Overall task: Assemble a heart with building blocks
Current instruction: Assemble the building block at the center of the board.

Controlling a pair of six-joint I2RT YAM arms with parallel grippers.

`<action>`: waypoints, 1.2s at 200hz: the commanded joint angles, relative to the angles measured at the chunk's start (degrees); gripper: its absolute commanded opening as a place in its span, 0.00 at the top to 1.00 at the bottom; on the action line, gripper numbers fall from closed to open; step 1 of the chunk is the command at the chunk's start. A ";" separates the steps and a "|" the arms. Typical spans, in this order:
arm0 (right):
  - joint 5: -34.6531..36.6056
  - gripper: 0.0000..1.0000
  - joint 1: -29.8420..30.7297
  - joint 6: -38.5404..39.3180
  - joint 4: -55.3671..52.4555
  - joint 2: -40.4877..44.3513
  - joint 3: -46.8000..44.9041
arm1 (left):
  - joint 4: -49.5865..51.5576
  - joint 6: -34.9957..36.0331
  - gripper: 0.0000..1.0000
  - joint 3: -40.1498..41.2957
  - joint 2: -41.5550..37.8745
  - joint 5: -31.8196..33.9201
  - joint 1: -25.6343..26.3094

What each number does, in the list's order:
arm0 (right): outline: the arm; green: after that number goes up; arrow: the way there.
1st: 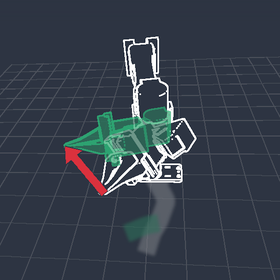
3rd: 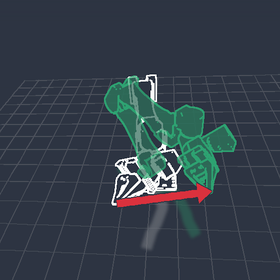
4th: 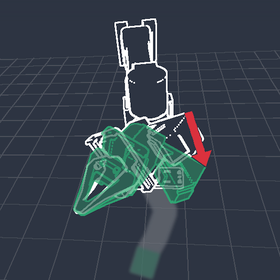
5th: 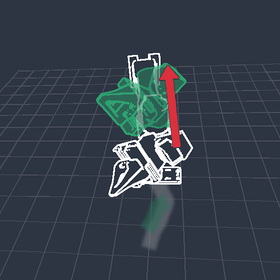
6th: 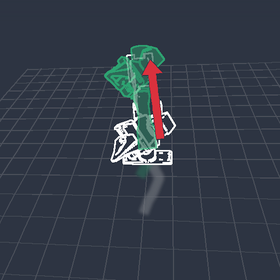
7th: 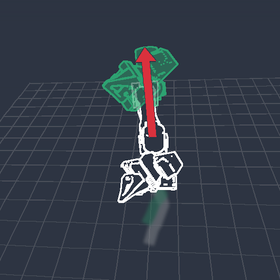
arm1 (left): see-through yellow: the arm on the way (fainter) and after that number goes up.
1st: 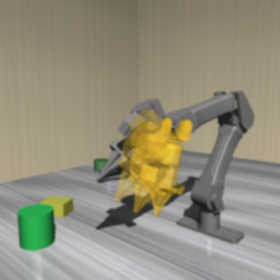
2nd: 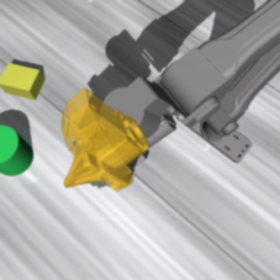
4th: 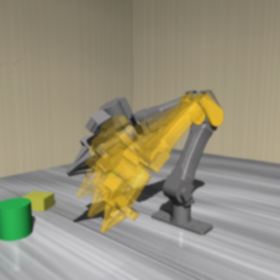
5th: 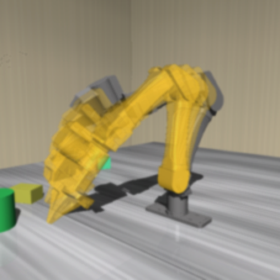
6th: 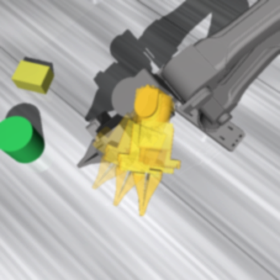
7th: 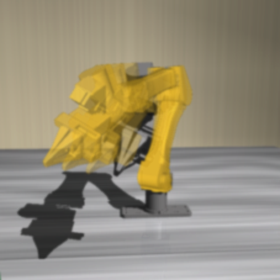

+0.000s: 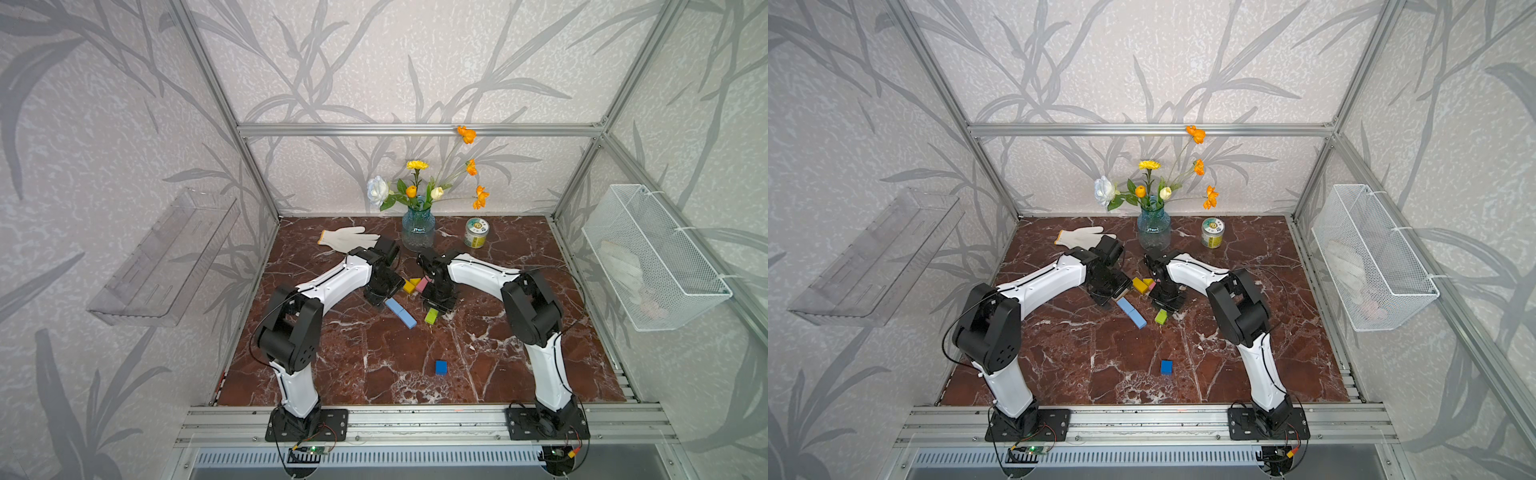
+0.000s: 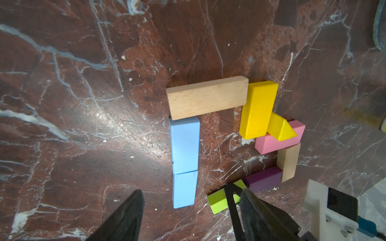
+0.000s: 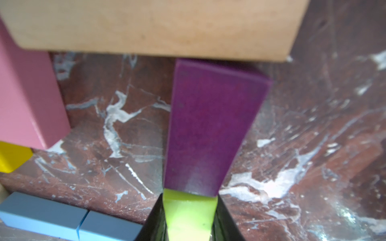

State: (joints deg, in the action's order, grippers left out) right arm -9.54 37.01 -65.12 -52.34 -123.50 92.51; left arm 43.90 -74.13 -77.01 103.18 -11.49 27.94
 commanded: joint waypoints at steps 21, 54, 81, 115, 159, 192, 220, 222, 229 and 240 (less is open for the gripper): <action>0.22 0.72 -0.33 -0.71 -0.56 -1.65 -0.48 | -0.06 0.22 0.26 1.16 -2.62 0.06 -0.41; 0.31 0.64 -0.34 -1.04 -0.16 -1.30 -1.17 | -0.27 0.06 0.27 1.77 -2.98 0.11 -0.39; 0.22 0.62 -0.34 -0.97 0.21 -1.30 -1.41 | -0.31 0.01 0.26 1.98 -3.37 0.19 -0.43; 0.31 0.52 -0.27 -0.66 0.52 -0.82 -1.84 | -0.46 -0.05 0.27 2.39 -3.67 0.24 -0.44; 2.08 0.40 0.25 0.99 0.96 0.94 -1.76 | -0.66 0.01 0.26 2.40 -3.99 0.42 -0.44; 6.16 0.34 1.94 3.19 -0.33 4.96 -1.27 | -0.32 0.81 0.26 2.02 -4.84 1.27 -0.59; 8.87 0.33 3.52 4.67 -1.59 10.28 -2.87 | -0.02 1.78 0.26 2.10 -5.68 1.68 -0.86; 9.09 0.33 3.68 4.77 -1.71 10.69 -3.08 | 0.03 1.86 0.26 2.06 -5.72 1.76 -0.85; 9.62 0.33 4.28 5.36 -1.92 12.44 -4.06 | 0.22 2.38 0.26 2.04 -6.03 2.07 -0.96; 10.10 0.34 5.33 6.74 -1.40 15.61 -6.46 | 0.40 3.01 0.26 2.20 -6.66 2.59 -1.08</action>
State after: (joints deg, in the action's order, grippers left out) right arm -3.25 40.32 -61.32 -51.33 -115.63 89.34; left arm 42.85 -73.38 -75.20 99.20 -10.92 27.44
